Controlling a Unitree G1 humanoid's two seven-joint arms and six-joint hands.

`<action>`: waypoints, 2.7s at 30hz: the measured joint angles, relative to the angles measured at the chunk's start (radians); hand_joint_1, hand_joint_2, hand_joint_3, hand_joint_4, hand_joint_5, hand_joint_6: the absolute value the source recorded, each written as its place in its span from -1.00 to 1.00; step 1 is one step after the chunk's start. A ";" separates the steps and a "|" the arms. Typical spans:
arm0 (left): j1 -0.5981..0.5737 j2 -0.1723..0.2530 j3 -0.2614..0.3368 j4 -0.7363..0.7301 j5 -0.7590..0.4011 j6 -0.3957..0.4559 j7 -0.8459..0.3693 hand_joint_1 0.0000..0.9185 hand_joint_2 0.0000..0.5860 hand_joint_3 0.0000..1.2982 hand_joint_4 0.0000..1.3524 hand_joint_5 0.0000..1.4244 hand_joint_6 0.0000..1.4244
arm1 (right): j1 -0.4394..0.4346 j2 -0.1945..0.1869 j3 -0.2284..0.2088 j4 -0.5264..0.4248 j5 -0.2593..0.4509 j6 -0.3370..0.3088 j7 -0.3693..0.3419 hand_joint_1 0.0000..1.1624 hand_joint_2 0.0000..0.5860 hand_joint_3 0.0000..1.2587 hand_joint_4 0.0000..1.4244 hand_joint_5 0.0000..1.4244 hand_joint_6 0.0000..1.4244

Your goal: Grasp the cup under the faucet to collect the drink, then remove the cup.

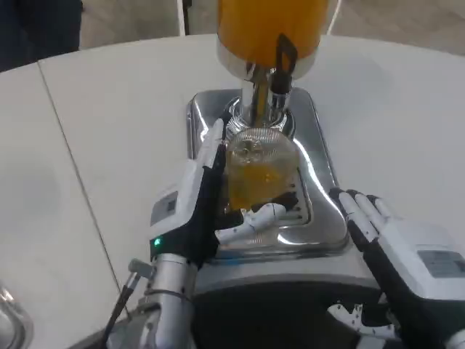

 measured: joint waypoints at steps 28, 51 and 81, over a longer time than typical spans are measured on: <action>-0.066 -0.143 0.002 0.161 -0.032 -0.026 0.270 0.25 -0.74 0.73 0.83 1.00 1.00 | 0.019 0.001 -0.015 -0.035 0.001 0.072 0.035 0.26 0.17 -1.00 -1.00 -1.00 -0.77; 0.008 -0.011 0.018 0.066 0.004 -0.028 0.311 0.26 -0.84 0.79 0.87 1.00 1.00 | -0.030 -0.011 -0.012 0.027 0.058 0.041 0.017 0.26 0.23 -1.00 -1.00 -1.00 -0.76; 0.112 0.076 0.129 -0.094 -0.029 -0.028 0.250 0.27 -0.77 0.82 0.93 1.00 1.00 | -0.073 -0.035 -0.006 0.085 0.075 0.017 -0.012 0.32 0.21 -1.00 -1.00 -1.00 -0.75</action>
